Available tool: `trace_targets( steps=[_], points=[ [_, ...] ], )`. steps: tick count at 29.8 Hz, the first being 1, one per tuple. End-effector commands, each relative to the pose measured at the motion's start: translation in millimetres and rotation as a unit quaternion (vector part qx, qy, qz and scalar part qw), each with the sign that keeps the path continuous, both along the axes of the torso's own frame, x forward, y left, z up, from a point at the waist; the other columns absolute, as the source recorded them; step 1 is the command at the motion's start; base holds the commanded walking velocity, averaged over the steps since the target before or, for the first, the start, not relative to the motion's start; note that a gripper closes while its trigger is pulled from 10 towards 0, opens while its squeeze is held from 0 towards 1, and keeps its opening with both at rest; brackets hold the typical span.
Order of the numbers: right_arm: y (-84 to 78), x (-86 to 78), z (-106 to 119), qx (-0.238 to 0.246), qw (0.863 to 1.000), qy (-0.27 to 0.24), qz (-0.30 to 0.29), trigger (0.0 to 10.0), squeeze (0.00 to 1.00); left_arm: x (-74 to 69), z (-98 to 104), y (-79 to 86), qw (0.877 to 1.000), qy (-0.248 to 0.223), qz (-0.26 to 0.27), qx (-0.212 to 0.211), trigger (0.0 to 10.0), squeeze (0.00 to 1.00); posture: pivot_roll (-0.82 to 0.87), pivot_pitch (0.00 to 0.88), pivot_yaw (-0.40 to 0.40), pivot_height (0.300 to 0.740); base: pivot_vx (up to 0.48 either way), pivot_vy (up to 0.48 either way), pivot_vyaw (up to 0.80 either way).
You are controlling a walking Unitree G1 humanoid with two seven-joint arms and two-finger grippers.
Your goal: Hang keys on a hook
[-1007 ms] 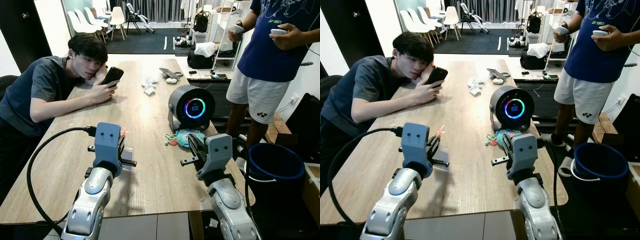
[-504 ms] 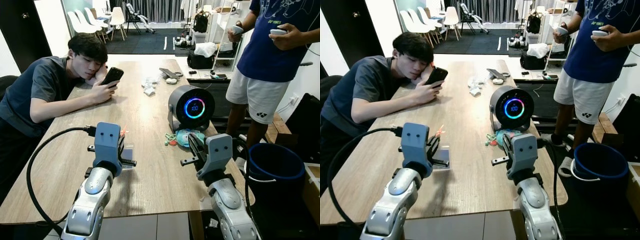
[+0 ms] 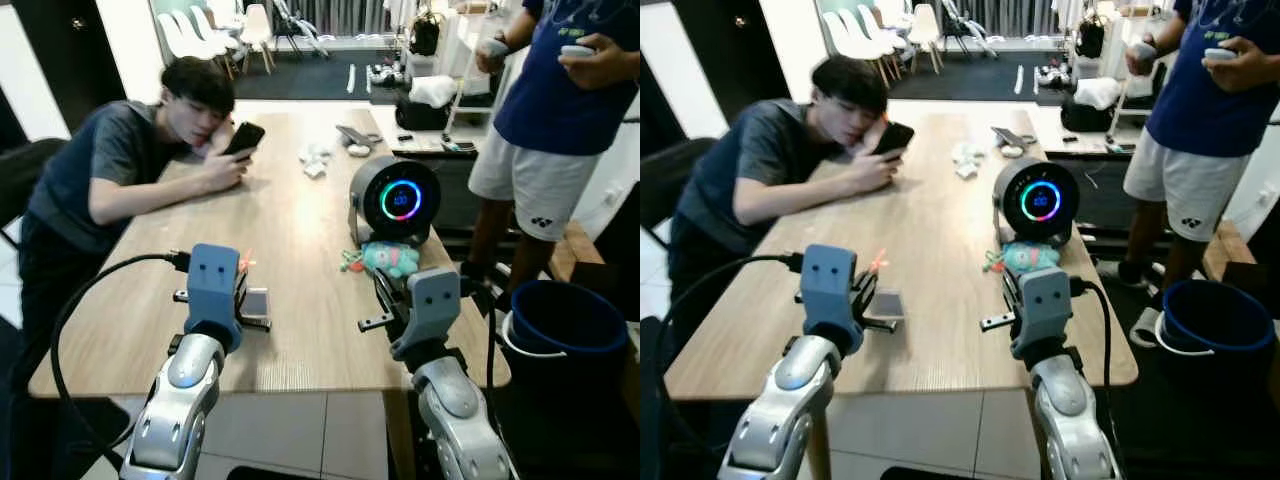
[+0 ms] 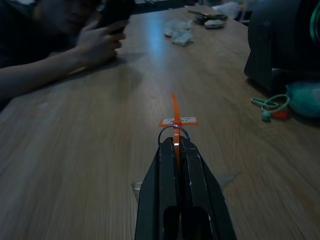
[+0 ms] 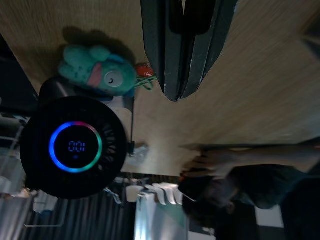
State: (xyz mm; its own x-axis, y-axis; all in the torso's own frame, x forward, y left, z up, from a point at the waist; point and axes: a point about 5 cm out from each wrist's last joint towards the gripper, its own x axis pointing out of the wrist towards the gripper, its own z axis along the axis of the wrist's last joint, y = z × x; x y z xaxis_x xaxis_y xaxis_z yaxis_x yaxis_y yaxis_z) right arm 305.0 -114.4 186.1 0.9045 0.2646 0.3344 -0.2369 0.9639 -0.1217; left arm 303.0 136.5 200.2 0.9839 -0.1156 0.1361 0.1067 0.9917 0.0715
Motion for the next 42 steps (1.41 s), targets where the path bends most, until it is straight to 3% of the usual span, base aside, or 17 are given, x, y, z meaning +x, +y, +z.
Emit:
trace_targets(
  steps=[1,21,42],
  points=[
    [-1.4,-1.0,-6.3,-0.002,1.0,0.01,-0.002,10.0,0.0,-0.3,-4.7,0.5,1.0,0.008,0.003,0.004,10.0,0.0,0.05,0.111,0.04,0.74,-0.45,0.0,0.43],
    [-0.4,0.3,-6.1,-0.001,1.0,0.01,0.0,10.0,0.0,0.5,-3.7,1.1,1.0,0.005,0.005,0.004,10.0,0.0,0.06,0.106,0.041,0.74,-0.418,0.0,0.41],
    [1.9,1.3,-5.6,-0.001,1.0,0.008,0.005,10.0,0.0,1.1,-3.6,2.1,1.0,0.004,0.007,0.005,10.0,0.0,0.06,0.104,0.038,0.74,0.0,0.0,0.0]
  ],
)
